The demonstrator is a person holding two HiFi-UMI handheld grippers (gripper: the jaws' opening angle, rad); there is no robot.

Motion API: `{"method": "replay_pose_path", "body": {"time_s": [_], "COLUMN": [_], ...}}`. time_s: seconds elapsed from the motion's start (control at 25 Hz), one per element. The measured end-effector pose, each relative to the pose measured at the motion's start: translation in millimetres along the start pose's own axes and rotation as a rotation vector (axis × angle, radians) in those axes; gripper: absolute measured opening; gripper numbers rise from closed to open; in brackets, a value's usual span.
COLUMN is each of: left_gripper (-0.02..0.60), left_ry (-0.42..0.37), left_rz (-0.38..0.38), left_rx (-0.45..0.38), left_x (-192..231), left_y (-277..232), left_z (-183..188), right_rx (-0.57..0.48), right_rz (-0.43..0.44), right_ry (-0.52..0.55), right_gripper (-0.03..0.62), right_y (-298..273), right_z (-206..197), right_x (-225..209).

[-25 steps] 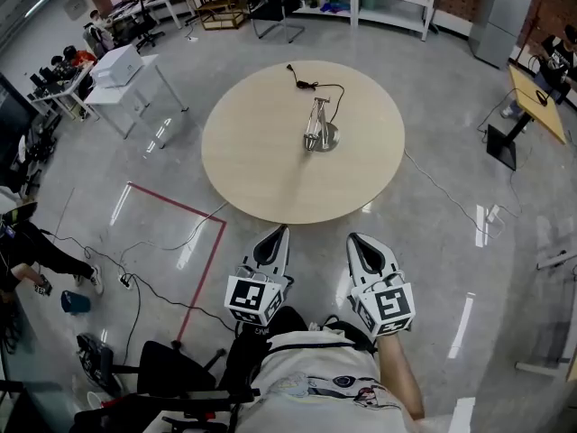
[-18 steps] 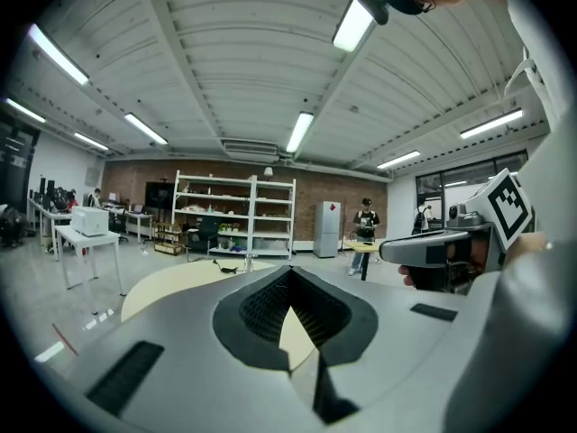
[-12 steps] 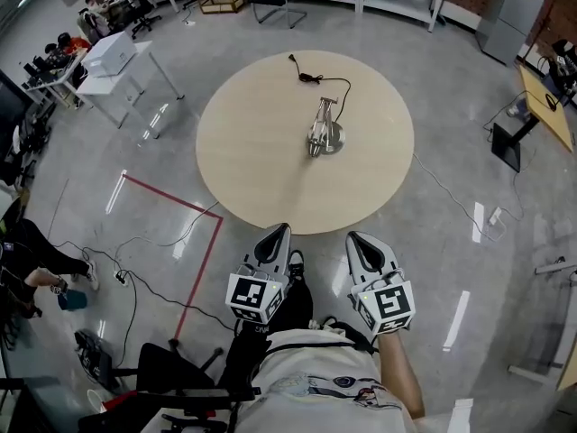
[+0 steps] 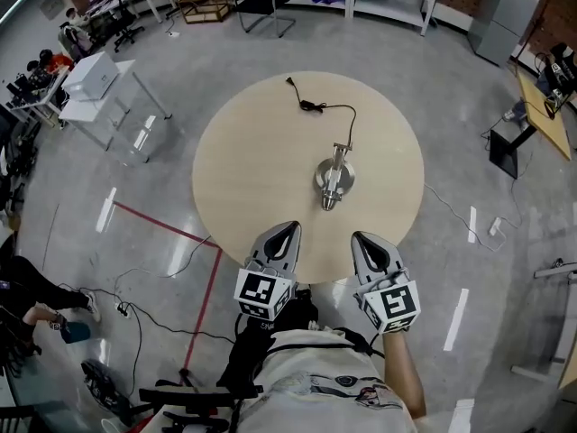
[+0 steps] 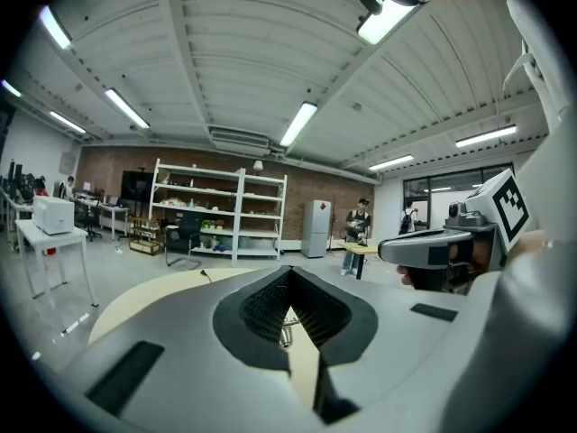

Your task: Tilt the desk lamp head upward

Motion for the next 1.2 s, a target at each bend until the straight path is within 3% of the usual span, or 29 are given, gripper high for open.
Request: {"method": "replay_pose_path", "body": {"time_s": [0.2, 0.56, 1.04, 1.2], "left_gripper": [-0.011, -0.011, -0.011, -0.011], "left_ry": [0.014, 0.050, 0.055, 0.040], "left_rz": [-0.031, -0.053, 0.031, 0.012], "left_rx": [0.019, 0.064, 0.206, 0.266], "left_x": [37, 53, 54, 55], "left_y": [-33, -74, -137, -152], "left_z": [-5, -20, -57, -81], "right_rx": [0.018, 0.090, 0.186, 0.221], "right_rz": [-0.025, -0.038, 0.127, 0.160], "right_ry": [0.007, 0.015, 0.090, 0.101], "right_gripper": [0.003, 0.003, 0.003, 0.003], "right_y": [-42, -70, -98, -109], "right_z": [4, -2, -8, -14], "right_x": [-12, -39, -104, -114]}}
Point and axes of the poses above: the fingertips, and each gripper's own axes: y backward along the fingers, x to its left, z out of its top, the point moved 6 cm from there along y, backward along the fingers, and after that the axes turned 8 degrees about -y, right-handed, at the moved point
